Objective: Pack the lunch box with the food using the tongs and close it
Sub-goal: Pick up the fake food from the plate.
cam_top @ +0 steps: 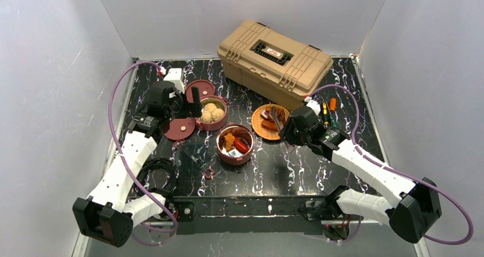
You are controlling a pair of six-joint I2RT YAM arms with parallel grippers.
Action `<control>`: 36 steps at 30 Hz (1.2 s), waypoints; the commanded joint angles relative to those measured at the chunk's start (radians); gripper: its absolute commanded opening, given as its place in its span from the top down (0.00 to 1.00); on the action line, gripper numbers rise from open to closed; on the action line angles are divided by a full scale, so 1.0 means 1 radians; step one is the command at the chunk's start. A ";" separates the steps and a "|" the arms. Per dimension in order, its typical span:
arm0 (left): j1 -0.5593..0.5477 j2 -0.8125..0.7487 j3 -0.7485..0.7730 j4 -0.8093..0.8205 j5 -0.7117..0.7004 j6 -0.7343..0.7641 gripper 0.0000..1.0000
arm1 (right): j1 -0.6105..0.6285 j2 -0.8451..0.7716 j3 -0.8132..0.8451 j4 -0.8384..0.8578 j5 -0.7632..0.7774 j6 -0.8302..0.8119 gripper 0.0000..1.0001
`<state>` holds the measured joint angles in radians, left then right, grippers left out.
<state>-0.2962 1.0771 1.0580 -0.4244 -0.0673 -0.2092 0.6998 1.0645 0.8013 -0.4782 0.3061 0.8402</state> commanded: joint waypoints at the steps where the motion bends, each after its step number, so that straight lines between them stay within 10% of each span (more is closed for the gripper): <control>1: 0.004 -0.017 0.008 -0.010 -0.004 0.006 0.02 | -0.005 0.003 -0.011 0.067 -0.007 0.038 0.56; 24: 0.004 -0.021 0.006 -0.008 -0.011 0.008 0.02 | -0.005 -0.104 -0.020 0.016 0.055 0.077 0.86; 36: 0.004 -0.018 0.006 -0.008 -0.002 0.007 0.02 | -0.005 -0.107 0.081 0.029 -0.114 -0.199 0.92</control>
<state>-0.2962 1.0771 1.0576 -0.4259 -0.0673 -0.2092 0.6994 0.9627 0.7959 -0.4763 0.2565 0.7700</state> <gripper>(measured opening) 0.983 0.411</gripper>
